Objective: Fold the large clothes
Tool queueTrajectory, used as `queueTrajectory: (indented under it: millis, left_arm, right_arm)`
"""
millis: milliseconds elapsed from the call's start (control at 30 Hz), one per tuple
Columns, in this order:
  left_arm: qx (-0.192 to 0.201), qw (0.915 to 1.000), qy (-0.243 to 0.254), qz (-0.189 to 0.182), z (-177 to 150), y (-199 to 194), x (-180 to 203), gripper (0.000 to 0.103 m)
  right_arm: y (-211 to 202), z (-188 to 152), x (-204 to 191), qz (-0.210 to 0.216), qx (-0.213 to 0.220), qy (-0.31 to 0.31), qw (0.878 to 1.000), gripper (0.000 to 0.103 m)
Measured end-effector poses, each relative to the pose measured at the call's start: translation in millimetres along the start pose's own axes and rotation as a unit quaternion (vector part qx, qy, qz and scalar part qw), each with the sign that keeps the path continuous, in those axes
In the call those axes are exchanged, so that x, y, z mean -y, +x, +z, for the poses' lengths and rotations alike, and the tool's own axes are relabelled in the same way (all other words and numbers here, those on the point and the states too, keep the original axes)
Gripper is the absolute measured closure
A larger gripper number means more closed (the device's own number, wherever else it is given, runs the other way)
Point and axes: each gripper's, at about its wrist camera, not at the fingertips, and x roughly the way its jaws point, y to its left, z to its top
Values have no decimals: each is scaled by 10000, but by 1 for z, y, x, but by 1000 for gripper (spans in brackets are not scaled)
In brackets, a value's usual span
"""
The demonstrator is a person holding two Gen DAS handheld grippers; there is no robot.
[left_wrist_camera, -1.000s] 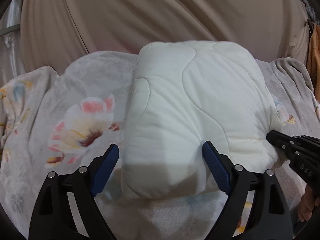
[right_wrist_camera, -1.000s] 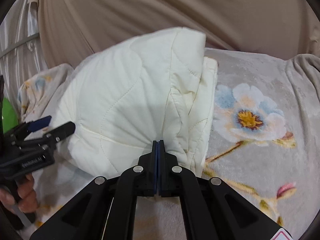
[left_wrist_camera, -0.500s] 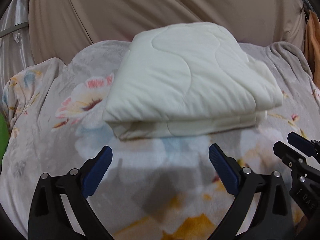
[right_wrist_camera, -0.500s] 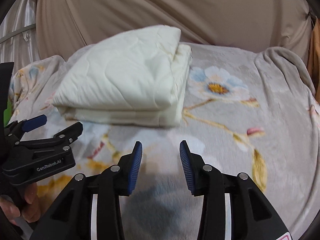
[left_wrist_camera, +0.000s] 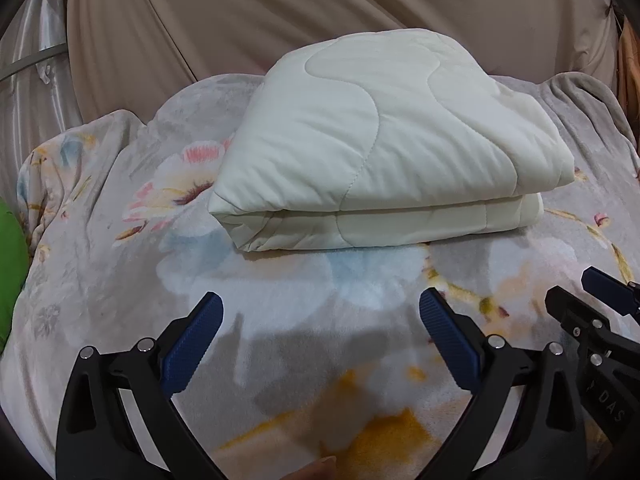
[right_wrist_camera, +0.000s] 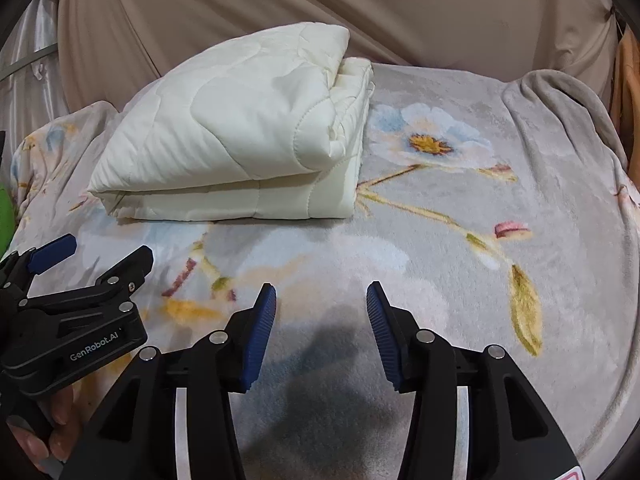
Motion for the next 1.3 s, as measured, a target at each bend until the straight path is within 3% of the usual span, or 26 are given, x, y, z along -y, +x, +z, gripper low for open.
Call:
queueTrajectory:
  millis: [200, 1300]
  left_arm:
    - [-87, 9999, 81, -37, -1, 4, 2, 6]
    - [124, 9994, 143, 282, -3, -2, 10, 7]
  right_arm:
    - [11, 0, -4, -138, -266, -58, 9995, 55]
    - [2, -4, -19, -332, 7, -241, 9992, 54]
